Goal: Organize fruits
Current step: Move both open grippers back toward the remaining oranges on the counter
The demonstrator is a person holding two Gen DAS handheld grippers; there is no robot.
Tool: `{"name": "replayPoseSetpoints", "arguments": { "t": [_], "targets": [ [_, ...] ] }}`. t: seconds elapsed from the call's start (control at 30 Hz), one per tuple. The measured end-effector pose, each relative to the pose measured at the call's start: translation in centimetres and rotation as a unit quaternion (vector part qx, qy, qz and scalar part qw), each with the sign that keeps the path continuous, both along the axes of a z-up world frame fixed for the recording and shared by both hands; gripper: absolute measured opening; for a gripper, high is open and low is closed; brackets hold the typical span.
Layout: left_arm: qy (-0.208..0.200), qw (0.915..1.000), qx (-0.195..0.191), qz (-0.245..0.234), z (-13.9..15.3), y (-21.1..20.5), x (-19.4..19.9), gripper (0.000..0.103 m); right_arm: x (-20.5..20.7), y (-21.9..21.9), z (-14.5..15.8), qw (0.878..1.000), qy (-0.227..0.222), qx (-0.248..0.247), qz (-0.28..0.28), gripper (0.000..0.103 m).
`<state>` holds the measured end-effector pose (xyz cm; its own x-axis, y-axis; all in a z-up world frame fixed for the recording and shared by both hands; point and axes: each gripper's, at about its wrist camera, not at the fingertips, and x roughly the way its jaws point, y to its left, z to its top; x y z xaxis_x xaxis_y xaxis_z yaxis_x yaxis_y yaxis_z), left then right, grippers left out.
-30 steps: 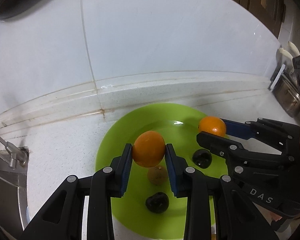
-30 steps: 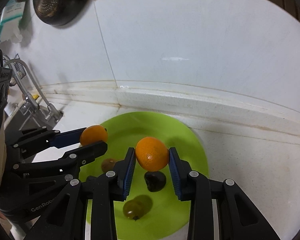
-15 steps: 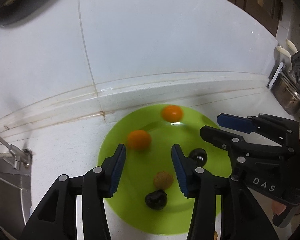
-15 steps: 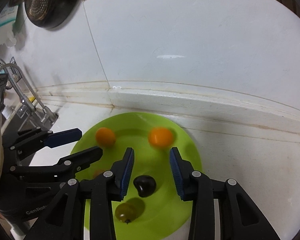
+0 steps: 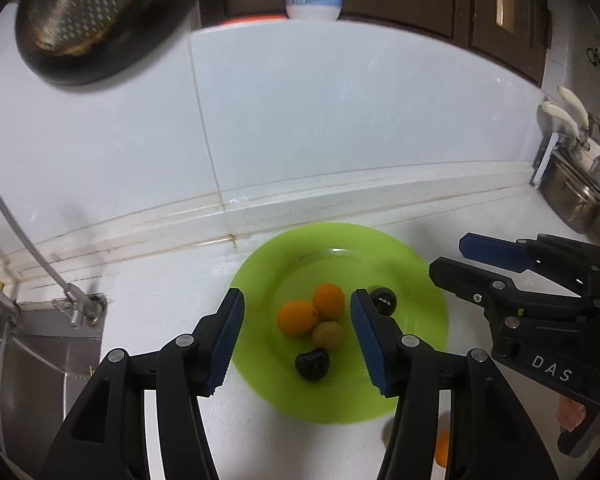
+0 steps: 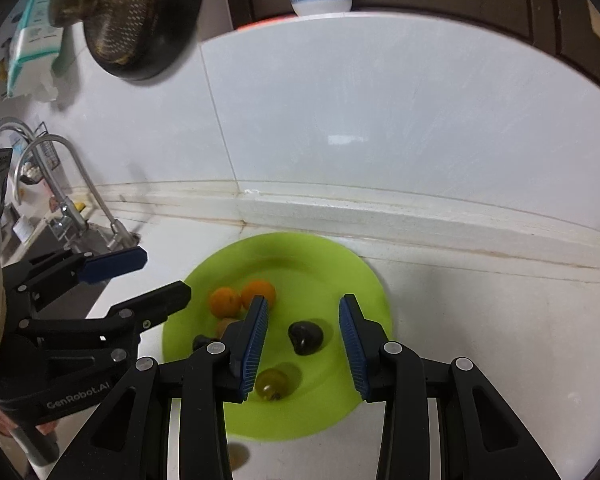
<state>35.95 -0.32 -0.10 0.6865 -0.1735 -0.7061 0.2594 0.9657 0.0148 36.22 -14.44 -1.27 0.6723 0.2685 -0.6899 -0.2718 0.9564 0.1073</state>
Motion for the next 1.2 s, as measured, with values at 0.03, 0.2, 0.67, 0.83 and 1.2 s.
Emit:
{"name": "replayPoseSetpoints", "arguments": {
  "t": [0.03,0.2,0.67,0.83,1.2],
  "targets": [
    [-0.002,1.0,-0.001,0.0,0.3,0.0,-0.5,0.057,-0.4,-0.1,0.2,1.0,-0.003,0.0,0.001,0.038],
    [-0.019,0.9998,-0.002,0.003,1.6,0.1,-3.1,0.062,-2.8,-0.5,1.6,1.0,-0.019,0.001,0.001,0.038],
    [-0.073,0.9973,-0.008,0.002,4.6,-0.1,-11.1,0.078,-9.7,-2.3,4.6,0.998,-0.062,0.023,-0.002,0.055],
    [-0.086,0.9961,-0.01,0.015,5.0,0.2,-13.5,0.081,-11.9,-2.4,5.0,0.997,-0.072,0.02,0.001,0.055],
    [-0.094,0.9955,0.006,-0.001,3.3,0.1,-17.5,0.083,-15.7,-1.9,3.8,0.997,-0.076,-0.01,0.031,0.055]
  ]
}}
